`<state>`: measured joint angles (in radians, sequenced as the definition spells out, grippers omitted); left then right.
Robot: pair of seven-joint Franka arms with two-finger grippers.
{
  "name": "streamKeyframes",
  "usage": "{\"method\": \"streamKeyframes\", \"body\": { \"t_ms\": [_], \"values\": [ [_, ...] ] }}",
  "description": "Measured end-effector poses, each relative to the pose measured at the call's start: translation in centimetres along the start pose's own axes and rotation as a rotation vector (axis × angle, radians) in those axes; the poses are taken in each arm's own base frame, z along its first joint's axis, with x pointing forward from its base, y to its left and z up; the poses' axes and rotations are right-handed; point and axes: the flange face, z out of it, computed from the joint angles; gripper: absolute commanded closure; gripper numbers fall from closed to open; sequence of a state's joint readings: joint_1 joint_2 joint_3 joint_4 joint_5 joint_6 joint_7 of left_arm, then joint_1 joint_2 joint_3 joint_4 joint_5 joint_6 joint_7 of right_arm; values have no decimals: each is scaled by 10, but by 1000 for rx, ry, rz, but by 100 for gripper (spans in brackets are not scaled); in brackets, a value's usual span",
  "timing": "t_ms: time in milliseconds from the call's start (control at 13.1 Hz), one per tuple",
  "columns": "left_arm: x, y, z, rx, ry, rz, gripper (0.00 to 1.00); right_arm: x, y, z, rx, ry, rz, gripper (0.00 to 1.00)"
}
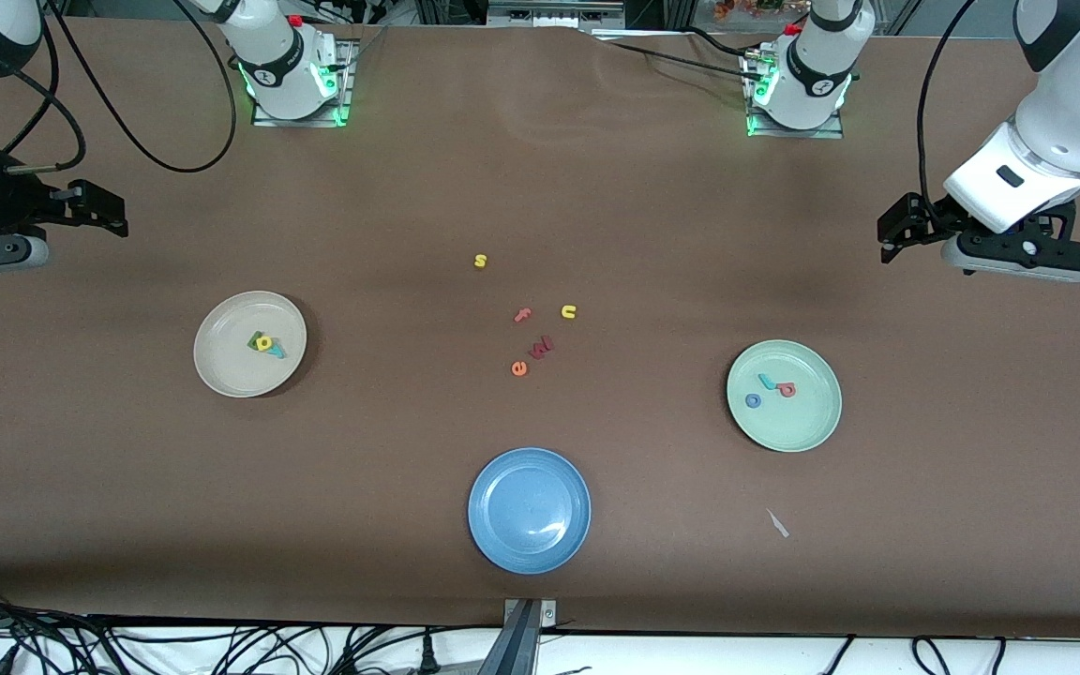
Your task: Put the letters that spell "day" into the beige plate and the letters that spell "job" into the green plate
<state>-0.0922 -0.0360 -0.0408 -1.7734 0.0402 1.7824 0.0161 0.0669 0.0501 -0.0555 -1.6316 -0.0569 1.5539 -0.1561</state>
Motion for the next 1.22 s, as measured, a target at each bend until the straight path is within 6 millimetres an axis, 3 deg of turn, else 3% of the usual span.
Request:
{"method": "streamKeyframes", "body": {
  "t_ms": [1218],
  "values": [
    [0, 0, 0, 0, -1, 0, 0, 4, 0, 2, -2, 10, 0, 0]
  ]
}}
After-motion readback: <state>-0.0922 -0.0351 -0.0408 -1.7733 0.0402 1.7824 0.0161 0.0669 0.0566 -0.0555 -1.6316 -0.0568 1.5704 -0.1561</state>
